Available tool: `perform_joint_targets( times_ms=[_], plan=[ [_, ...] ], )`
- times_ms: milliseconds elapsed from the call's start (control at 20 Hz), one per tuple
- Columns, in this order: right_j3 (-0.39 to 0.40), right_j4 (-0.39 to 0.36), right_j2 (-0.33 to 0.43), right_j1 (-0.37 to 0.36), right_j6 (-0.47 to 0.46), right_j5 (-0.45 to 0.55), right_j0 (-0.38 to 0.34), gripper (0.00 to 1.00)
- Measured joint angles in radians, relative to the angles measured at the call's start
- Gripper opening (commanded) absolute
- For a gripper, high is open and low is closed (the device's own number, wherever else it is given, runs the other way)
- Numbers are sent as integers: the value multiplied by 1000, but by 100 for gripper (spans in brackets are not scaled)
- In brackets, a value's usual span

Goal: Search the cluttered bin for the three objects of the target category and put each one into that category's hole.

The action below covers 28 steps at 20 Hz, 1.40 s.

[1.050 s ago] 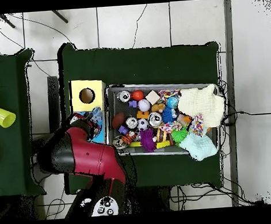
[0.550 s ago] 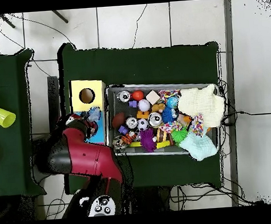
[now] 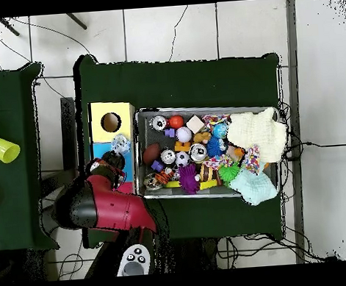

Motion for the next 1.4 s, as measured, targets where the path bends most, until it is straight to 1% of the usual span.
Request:
perform_joint_targets(
  times_ms=[100,200,300,550,700,950,1000,1400],
  plan=[
    [36,0,22,0,0,-16,-16,0],
    [53,1,32,0,0,-23,-27,0],
    [79,1,55,-5,0,-52,-48,0],
    [102,1,94,-9,0,-95,-84,0],
    [110,1,111,-9,0,-103,-95,0],
    [112,1,114,-10,0,-106,-97,0],
    [110,2,116,-11,0,-109,-97,100],
    [110,4,124,-30,0,-129,-75,100]
  ],
)
